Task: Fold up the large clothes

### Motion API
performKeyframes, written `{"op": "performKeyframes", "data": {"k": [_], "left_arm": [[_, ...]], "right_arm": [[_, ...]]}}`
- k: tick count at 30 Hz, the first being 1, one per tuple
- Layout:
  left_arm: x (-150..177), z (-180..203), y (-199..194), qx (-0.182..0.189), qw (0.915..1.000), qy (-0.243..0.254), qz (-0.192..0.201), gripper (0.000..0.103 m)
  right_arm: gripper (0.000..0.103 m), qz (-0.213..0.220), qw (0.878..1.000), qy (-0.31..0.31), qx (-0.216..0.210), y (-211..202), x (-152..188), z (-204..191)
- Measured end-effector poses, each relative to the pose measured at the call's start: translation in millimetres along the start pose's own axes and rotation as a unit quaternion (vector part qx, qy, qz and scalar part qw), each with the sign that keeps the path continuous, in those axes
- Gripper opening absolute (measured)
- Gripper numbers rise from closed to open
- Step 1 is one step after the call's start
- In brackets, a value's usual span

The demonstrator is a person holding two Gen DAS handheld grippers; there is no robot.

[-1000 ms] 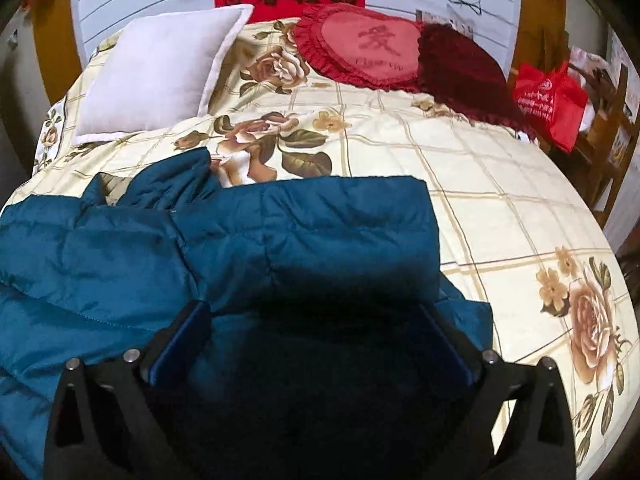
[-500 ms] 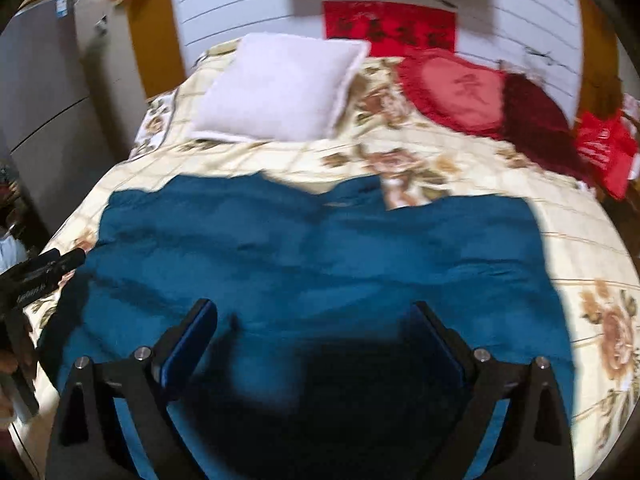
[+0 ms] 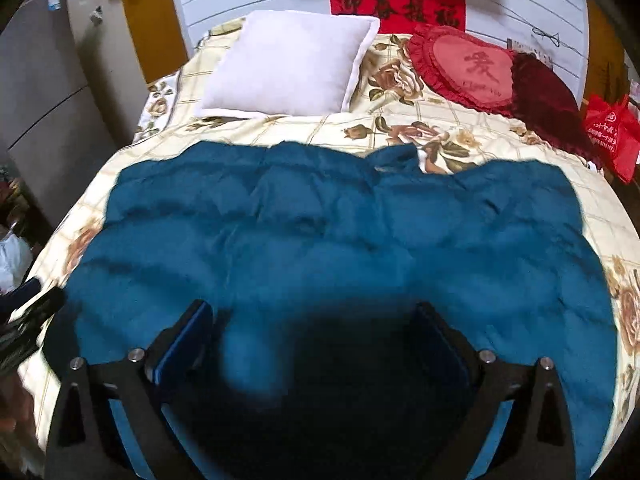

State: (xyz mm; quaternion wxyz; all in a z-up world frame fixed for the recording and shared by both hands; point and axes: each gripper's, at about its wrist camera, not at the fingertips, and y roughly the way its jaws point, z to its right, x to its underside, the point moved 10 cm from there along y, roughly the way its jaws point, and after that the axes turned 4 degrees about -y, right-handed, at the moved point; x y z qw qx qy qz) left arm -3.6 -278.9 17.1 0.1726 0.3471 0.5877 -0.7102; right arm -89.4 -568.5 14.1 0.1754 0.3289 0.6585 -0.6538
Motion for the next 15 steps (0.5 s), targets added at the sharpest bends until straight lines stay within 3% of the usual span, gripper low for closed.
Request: {"op": "performKeyframes", "data": {"k": [8,15], "left_arm": [[34,4,-31,0.001,1.0000,-0.004,-0.009,0.061],[50,13,-47,0.005,1.0000,-0.001,0.008,0.061]], "right_arm": [[0.101,-0.003,1.000,0.031,0.002,-36,58,13],[0.101,0.010,0.999,0.047,0.002,-52,81,13]]}}
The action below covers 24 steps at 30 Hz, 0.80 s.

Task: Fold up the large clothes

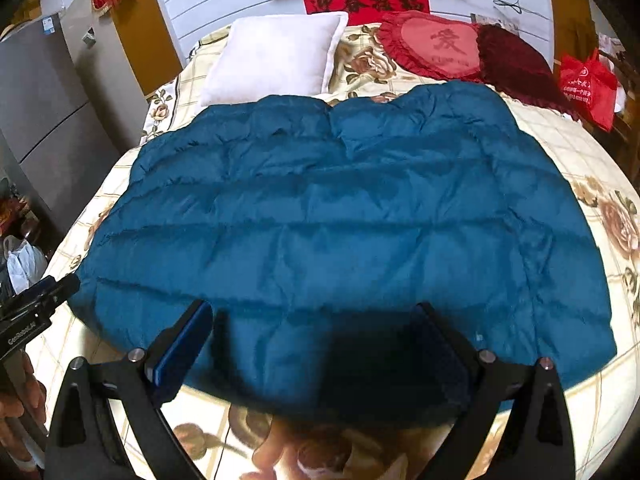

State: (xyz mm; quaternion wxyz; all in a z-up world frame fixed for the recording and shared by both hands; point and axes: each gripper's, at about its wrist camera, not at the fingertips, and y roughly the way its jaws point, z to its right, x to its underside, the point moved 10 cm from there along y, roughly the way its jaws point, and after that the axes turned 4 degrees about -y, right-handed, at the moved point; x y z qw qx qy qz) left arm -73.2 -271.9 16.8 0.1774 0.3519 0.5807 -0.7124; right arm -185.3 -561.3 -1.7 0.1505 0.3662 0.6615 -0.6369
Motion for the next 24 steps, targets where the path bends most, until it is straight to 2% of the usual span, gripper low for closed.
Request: {"op": "performKeyframes", "data": {"k": [2,6,8,13,17,21,24], "left_arm": [[4,1,0,0.005,1.0000,-0.005,0.005,0.061],[13,1,7,0.010,0.9999,-0.003,-0.009,0.061],[13,-1,9,0.012,0.9999,-0.006,-0.010,0.061],[10,-9,12,0.044,0.9980,-0.041,-0.020,0.061],[5,-19,19,0.078,0.9933,-0.081,-0.029,0.061],[-3,-34,31,0.132,0.9800,-0.140,-0.051,0.061],[-8,-43,40,0.137,0.9771,-0.153,-0.054,0.061]], "right_arm": [[0.101,0.004,1.000,-0.005,0.010,-7,5,2],[0.101,0.002,1.000,0.001,-0.005,-19,15,0],[0.101,0.004,1.000,-0.004,0.000,-23,18,3],[0.101,-0.002,1.000,0.004,0.009,-27,16,23],[0.101,0.009,0.999,0.018,0.031,-34,2,58],[0.102,0.008,0.997,0.049,0.061,-35,-8,109],[0.103,0.010,0.994,0.081,0.076,-31,-15,151]]}}
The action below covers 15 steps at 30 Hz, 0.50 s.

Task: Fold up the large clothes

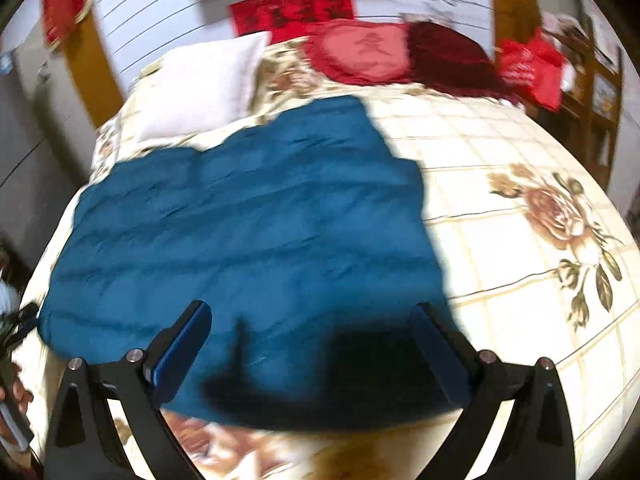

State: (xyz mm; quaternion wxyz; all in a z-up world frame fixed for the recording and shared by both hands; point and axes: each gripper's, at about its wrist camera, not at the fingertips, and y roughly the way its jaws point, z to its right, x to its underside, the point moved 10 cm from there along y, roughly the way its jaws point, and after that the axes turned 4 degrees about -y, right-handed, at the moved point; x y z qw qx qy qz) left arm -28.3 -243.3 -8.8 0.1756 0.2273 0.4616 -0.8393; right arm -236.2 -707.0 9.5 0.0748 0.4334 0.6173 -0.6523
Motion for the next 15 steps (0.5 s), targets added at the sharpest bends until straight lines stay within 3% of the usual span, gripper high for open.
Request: {"op": "performKeyframes", "data": {"k": [2,7,15], "left_arm": [[-4,-6,6,-0.005,0.9999,-0.008,-0.005,0.061],[-7,-23,31,0.006,0.9981,-0.047,-0.040,0.061],[3,-15,52,0.016,0.9970,-0.039,-0.065,0.066]], "right_arm": [[0.103,-0.016,1.000,0.016,0.003,13,-2,21],[0.103,-0.068,0.995,0.042,-0.066,52,5,31],[0.103,-0.103,0.981,0.061,-0.155,87,3,28]]}}
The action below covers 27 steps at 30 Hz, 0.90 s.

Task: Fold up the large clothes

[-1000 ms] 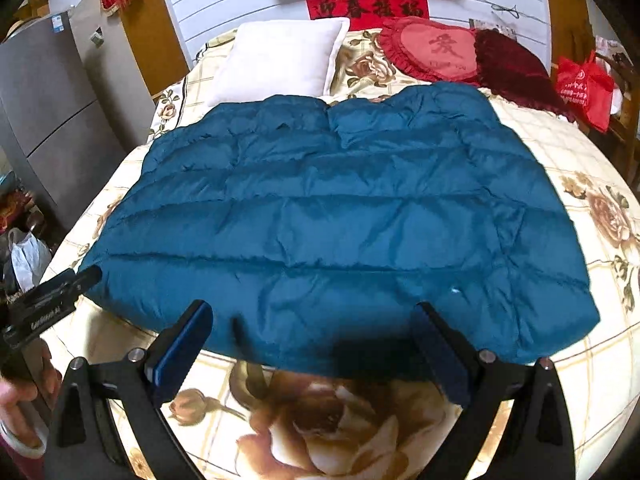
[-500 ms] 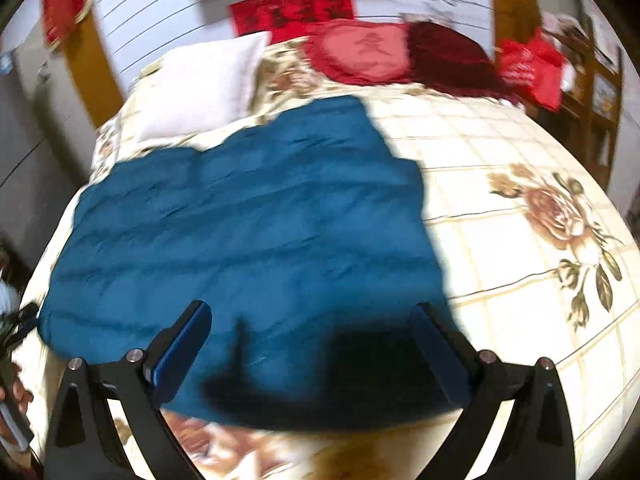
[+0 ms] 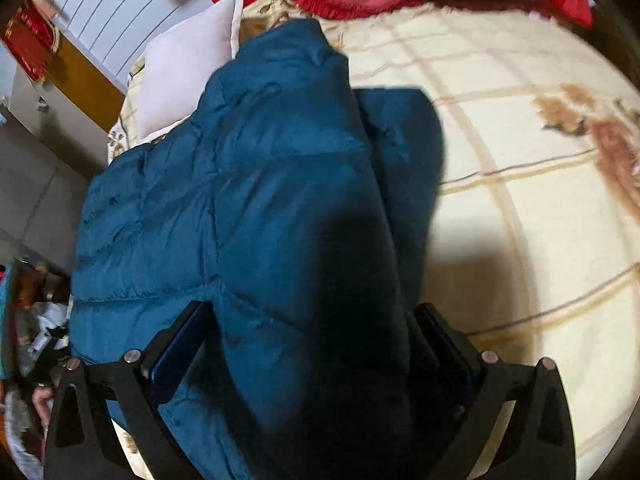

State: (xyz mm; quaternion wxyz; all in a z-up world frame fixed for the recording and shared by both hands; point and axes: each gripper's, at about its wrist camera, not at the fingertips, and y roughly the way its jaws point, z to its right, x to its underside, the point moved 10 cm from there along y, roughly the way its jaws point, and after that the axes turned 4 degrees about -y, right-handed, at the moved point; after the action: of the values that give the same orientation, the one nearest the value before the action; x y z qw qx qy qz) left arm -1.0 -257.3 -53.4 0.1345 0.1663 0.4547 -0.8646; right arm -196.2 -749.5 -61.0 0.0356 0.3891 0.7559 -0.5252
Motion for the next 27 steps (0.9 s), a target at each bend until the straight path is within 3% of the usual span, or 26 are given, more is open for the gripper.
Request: {"op": "performKeyframes", "data": {"k": [4,5,7,8,9,10,11,14,18,22,26,27], "left_arm": [[3,1,0,-0.007,0.9998,0.005,0.018,0.066],[3,2,0,-0.007,0.9997,0.010,0.020,0.065],[8,9,0,0.005,0.9997,0.021,0.010,0.038],[8,11,-3,0.010,0.9997,0.018,0.010,0.030],[8,16,-11,0.022,0.9995,0.015,0.013,0.016],[8,22,-22,0.029,0.9992,0.019,0.019,0.009],[9,25,-29,0.031,0.9990,0.024,0.022,0.007],[20,39,-66,0.034,0.9979,0.052,0.019,0.004],[45,35,-110,0.031,0.9972,0.068,-0.005,0.004],[78,8,-130,0.001,0.9961,0.085,-0.024,0.008],[93,-22,-117,-0.067,0.9940,0.082,-0.026,0.032],[94,-24,-118,-0.072,0.9939,0.080,-0.023,0.033]], "right_arm": [[0.103,0.007,1.000,-0.017,0.003,6,-1,-7],[0.098,0.013,1.000,-0.018,-0.001,6,0,-10],[0.088,0.030,0.999,-0.023,-0.006,0,4,-18],[0.079,0.035,0.999,-0.026,-0.007,-7,6,-20],[0.065,0.040,0.999,-0.028,-0.009,-13,8,-23],[0.059,0.045,0.999,-0.028,-0.012,-21,10,-26],[0.050,0.051,0.998,-0.027,-0.021,-33,12,-32],[0.045,0.047,0.998,-0.037,-0.036,-62,26,-49],[0.045,0.027,0.997,-0.045,-0.059,-99,63,-62],[0.049,-0.017,0.998,-0.052,-0.032,-111,119,-59],[0.084,-0.048,0.995,-0.062,0.067,-90,145,-36],[0.085,-0.046,0.994,-0.062,0.073,-91,144,-36]]}}
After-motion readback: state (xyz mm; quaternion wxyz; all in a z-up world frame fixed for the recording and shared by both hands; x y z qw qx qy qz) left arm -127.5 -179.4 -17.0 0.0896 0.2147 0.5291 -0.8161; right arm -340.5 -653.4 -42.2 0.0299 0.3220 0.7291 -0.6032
